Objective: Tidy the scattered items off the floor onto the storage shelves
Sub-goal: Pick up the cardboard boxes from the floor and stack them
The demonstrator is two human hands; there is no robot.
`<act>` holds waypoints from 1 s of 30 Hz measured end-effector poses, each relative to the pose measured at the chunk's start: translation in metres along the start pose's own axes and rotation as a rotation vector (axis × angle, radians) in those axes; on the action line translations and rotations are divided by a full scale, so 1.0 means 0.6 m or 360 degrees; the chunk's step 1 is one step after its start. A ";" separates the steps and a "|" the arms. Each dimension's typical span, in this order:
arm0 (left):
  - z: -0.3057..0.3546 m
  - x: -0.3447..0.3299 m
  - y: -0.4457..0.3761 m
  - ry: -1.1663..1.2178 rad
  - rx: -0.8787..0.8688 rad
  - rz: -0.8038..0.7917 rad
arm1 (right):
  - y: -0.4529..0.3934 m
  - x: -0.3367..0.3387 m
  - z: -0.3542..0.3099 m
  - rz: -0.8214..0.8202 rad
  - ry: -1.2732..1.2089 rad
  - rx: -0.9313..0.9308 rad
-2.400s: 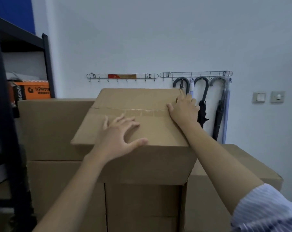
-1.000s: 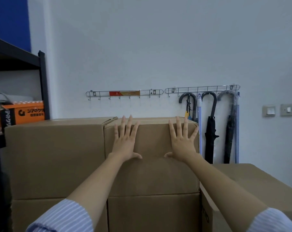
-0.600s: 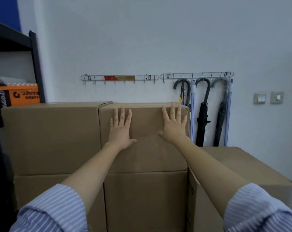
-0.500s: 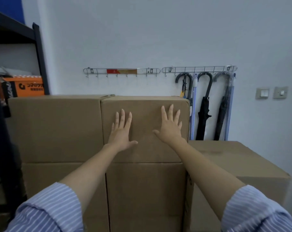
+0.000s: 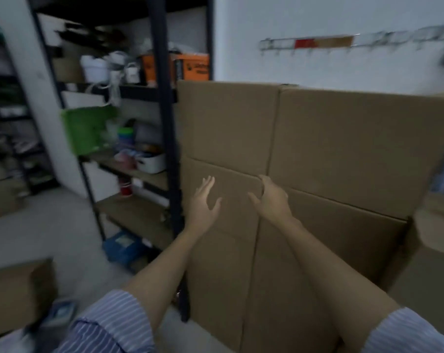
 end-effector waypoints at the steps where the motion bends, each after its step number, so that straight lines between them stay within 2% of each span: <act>1: -0.043 0.040 0.013 -0.0007 0.0130 0.0063 | 0.001 -0.041 -0.020 -0.0103 -0.0072 -0.0008; 6: -0.227 0.230 0.112 -0.0213 0.0579 0.0198 | 0.032 -0.226 -0.179 -0.0562 -0.0311 0.0197; 13: -0.415 0.487 0.292 -0.0348 0.1075 0.0380 | 0.113 -0.393 -0.447 -0.0932 -0.0619 0.0466; 18: -0.491 0.638 0.385 -0.0435 0.1261 0.0381 | 0.167 -0.477 -0.627 -0.1088 -0.0788 0.0551; 23: -0.563 0.762 0.441 -0.0462 0.1410 0.0342 | 0.225 -0.559 -0.767 -0.1155 -0.0862 0.0489; 30: -0.655 0.872 0.468 -0.0423 0.1464 0.0367 | 0.259 -0.652 -0.873 -0.1127 -0.1016 0.0255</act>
Point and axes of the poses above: each hand's wrist, its own y-axis away from the middle knuckle, its own x-axis out of the back of the hand, z = x × y, the point moved 10 cm from there along -y, towards the middle knuckle, and after that the axes turned 15 degrees about x, right-handed, at the moved point
